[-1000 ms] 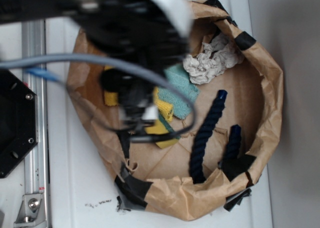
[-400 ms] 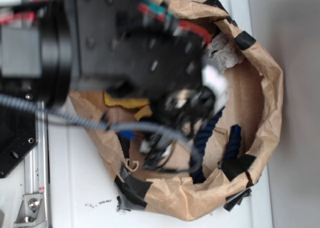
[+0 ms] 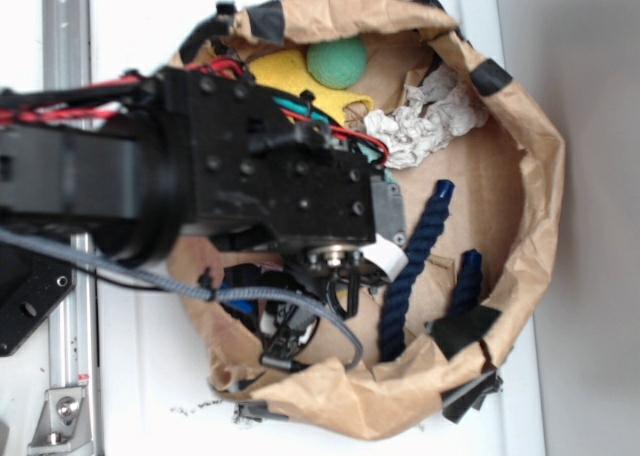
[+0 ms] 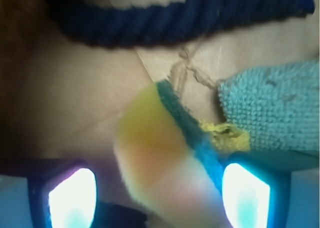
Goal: Grab the green sponge.
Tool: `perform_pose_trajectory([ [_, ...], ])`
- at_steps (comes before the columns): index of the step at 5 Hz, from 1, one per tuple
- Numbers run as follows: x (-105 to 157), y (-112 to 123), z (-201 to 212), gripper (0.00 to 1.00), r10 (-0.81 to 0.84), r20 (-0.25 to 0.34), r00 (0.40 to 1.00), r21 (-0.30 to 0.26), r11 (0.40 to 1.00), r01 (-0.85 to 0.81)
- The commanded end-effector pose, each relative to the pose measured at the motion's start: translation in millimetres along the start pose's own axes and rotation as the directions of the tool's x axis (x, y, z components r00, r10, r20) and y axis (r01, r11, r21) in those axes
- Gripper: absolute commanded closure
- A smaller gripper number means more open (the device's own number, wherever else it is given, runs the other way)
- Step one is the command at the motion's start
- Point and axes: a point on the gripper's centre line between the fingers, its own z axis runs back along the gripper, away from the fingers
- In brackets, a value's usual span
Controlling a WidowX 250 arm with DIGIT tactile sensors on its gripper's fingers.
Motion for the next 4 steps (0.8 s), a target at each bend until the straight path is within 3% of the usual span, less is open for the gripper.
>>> perform_pose_trajectory([
  [1, -9, -10, 17, 1.0, -0.013, 0.033, 0.999, 0.052, 0.999, 0.011],
  [2, -4, 4, 69, 1.0, 0.053, 0.151, 0.987, 0.073, 0.995, -0.064],
  [3, -2, 25, 122, 1.0, 0.278, 0.264, 0.924, 0.062, 0.951, -0.304],
  [4, -1, 30, 142, 1.0, 0.445, 0.289, 0.848, 0.013, 0.883, -0.468],
])
